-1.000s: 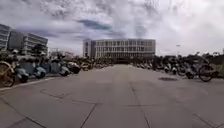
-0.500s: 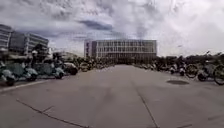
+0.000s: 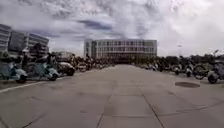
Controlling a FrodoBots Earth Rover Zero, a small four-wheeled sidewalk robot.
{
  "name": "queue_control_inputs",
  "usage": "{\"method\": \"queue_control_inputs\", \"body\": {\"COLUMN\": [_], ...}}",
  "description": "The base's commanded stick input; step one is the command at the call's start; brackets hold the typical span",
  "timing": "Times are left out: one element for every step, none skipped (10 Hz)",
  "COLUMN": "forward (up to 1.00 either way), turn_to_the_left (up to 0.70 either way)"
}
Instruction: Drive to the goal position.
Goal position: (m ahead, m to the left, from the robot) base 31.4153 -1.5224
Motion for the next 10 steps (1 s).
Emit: {"method": "queue_control_inputs", "body": {"forward": [1.00,1.00,1.00,1.00,1.00,1.00,1.00,1.00,1.00,1.00], "turn_to_the_left": [0.00,0.00,0.00,0.00,0.00,0.00,0.00,0.00,0.00,0.00]}}
